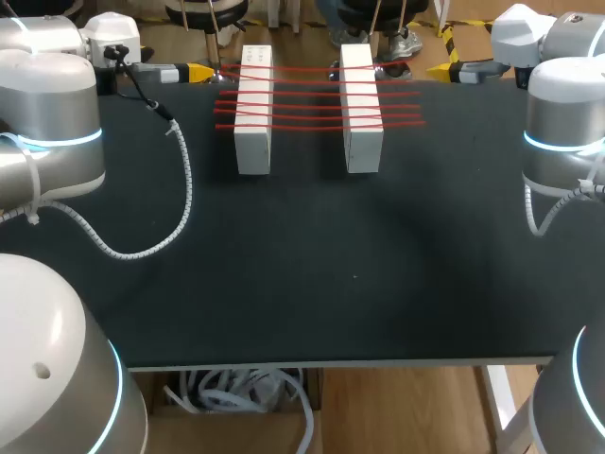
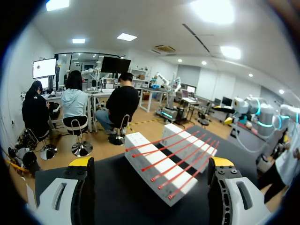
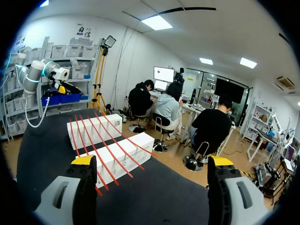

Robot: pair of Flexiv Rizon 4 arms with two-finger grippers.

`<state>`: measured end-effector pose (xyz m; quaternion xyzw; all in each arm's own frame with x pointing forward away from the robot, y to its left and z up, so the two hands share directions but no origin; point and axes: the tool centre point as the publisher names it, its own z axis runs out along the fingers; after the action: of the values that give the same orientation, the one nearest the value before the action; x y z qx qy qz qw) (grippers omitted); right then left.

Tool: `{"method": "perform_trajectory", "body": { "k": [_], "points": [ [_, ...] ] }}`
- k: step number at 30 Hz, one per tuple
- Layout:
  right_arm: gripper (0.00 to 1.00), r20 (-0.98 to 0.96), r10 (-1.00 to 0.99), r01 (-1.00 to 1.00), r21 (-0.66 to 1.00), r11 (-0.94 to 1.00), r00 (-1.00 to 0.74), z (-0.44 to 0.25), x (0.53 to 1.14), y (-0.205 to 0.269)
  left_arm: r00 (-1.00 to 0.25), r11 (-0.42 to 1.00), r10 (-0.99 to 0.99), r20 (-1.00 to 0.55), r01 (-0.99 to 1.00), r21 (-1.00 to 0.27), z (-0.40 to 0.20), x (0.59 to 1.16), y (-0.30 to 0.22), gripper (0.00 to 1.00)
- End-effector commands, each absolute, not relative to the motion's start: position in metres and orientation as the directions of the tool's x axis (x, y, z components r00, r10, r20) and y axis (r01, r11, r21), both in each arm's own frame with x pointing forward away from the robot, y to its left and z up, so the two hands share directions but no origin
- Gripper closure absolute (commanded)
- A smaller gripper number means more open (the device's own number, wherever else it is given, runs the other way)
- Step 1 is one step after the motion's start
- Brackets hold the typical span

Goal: Grab the tape and strap the tape.

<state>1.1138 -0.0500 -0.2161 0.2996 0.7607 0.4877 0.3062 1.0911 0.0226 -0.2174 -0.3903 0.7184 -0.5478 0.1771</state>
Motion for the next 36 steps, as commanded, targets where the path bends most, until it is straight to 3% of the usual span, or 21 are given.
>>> {"method": "perform_trajectory", "body": {
  "k": [1, 17, 25, 29, 33, 36],
  "points": [
    [0.0, -0.174, 0.754, 0.157, 0.925, 0.345, -0.633, -0.216, 1.114, -0.05, -0.633, 0.095, -0.755, 0.173, -0.367, -0.925, -0.217, 1.091, 0.023, 0.0],
    [0.0, -0.174, 0.754, 0.157, 0.925, 0.345, -0.633, -0.216, 1.114, -0.05, -0.633, 0.095, -0.755, 0.173, -0.367, -0.925, -0.217, 1.091, 0.023, 0.0],
    [0.0, -0.174, 0.754, 0.157, 0.925, 0.345, -0.633, -0.216, 1.114, -0.05, -0.733, 0.194, -0.671, 0.111, -0.318, -0.928, -0.216, 1.079, 0.016, 0.0],
    [0.0, -0.174, 0.754, 0.157, 0.925, 0.345, -0.633, -0.216, 1.114, -0.05, -0.825, 0.251, -0.565, 0.014, -0.188, -0.949, -0.22, 1.068, 0.008, 0.0],
    [0.0, -0.174, 0.754, 0.157, 0.925, 0.345, -0.633, -0.216, 1.114, -0.05, -0.89, 0.334, -0.401, -0.218, 0.08, -0.939, -0.225, 1.051, -0.007, 0.0],
    [0.0, -0.174, 0.754, 0.157, 0.925, 0.345, -0.633, -0.216, 1.114, -0.05, -0.89, 0.35, -0.386, -0.243, 0.102, -0.931, -0.23, 1.048, -0.01, 0.0]
  ]
}}
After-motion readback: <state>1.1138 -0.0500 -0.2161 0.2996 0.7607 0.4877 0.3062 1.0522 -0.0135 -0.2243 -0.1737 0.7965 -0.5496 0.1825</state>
